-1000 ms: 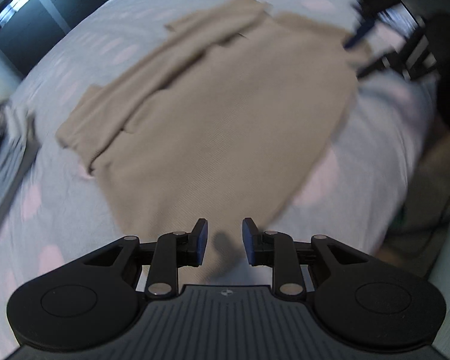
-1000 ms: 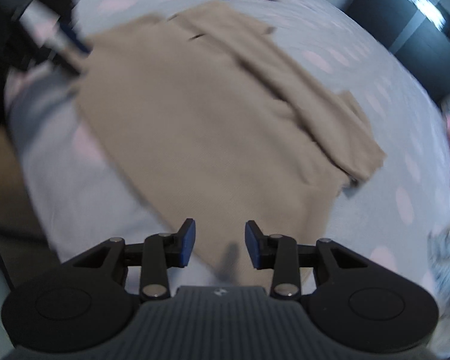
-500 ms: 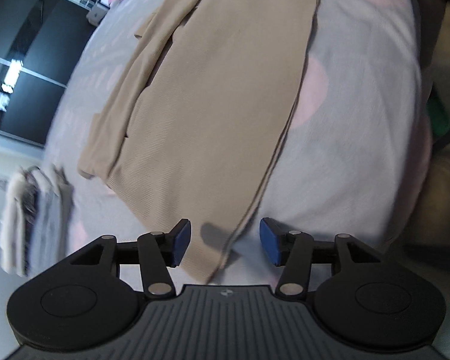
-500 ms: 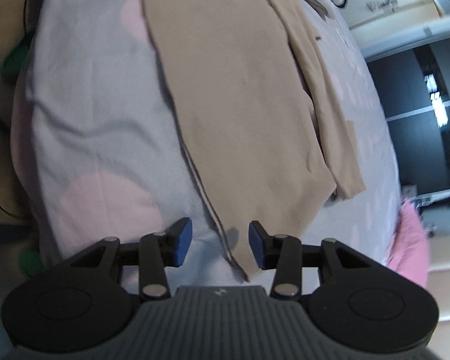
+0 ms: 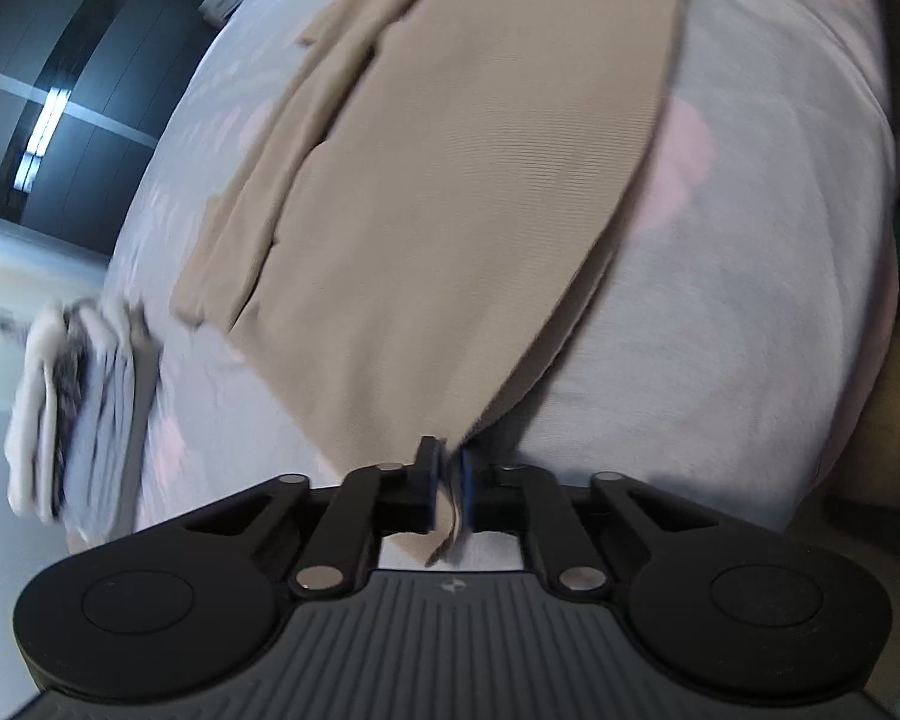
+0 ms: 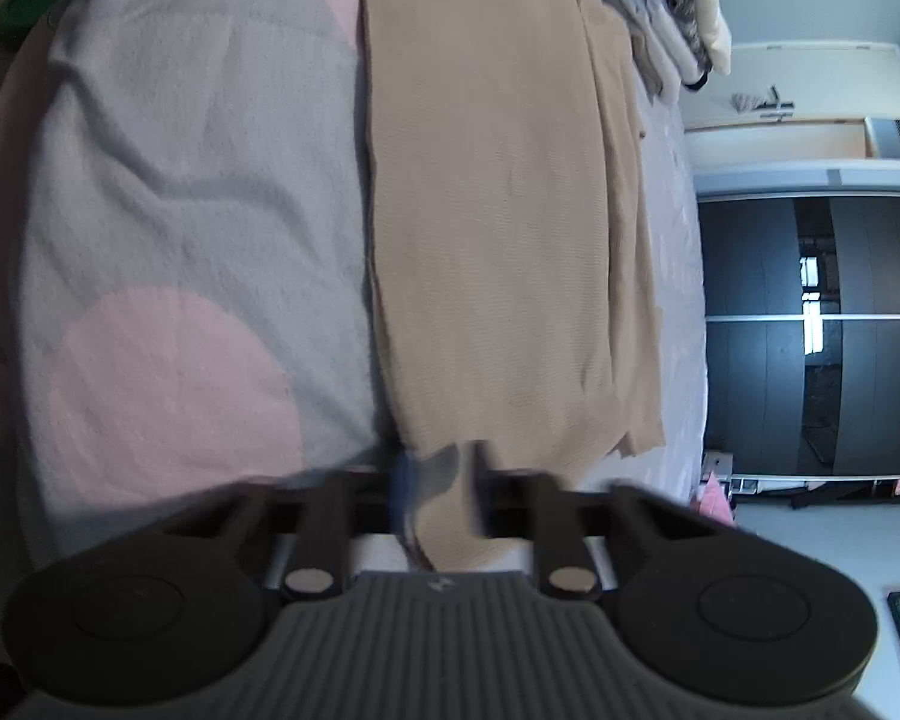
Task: Fold clothes
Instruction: 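Lift the hem with both grippers and fold it up toward the collar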
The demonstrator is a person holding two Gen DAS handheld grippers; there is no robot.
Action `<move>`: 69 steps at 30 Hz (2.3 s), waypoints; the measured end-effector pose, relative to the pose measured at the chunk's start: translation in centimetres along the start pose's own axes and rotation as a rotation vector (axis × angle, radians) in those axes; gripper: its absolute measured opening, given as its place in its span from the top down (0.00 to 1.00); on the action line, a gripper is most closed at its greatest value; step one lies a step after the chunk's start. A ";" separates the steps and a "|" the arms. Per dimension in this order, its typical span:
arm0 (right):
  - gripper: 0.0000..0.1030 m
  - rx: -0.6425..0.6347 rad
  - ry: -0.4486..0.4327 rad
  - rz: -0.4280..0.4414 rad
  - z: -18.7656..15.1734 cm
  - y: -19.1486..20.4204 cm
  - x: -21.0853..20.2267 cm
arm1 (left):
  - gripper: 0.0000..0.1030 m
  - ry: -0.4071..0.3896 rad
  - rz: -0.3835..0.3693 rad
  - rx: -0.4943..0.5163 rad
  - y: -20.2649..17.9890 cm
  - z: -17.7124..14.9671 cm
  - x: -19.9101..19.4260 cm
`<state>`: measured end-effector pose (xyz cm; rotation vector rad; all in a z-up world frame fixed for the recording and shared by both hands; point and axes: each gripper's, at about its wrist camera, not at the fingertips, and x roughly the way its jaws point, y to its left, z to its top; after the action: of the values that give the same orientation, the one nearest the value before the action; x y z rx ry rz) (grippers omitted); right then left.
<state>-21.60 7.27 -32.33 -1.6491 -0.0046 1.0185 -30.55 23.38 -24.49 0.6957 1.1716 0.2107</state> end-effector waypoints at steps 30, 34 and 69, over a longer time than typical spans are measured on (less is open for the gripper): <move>0.98 0.371 -0.076 -0.212 -1.2 -14.9 -11.7 | 0.99 -0.252 -0.063 -0.510 14.3 -0.2 -14.5; 0.98 0.384 -0.084 -0.215 -1.1 -16.9 -9.9 | 0.99 -0.253 -0.047 -0.495 16.8 1.5 -13.1; 0.96 0.681 0.048 0.254 2.5 -27.7 26.1 | 0.98 0.085 -0.321 -0.559 30.4 10.2 20.6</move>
<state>6.65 32.10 -26.03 -1.0598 0.5387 1.0196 -7.26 53.19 -20.05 0.0060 1.2137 0.2821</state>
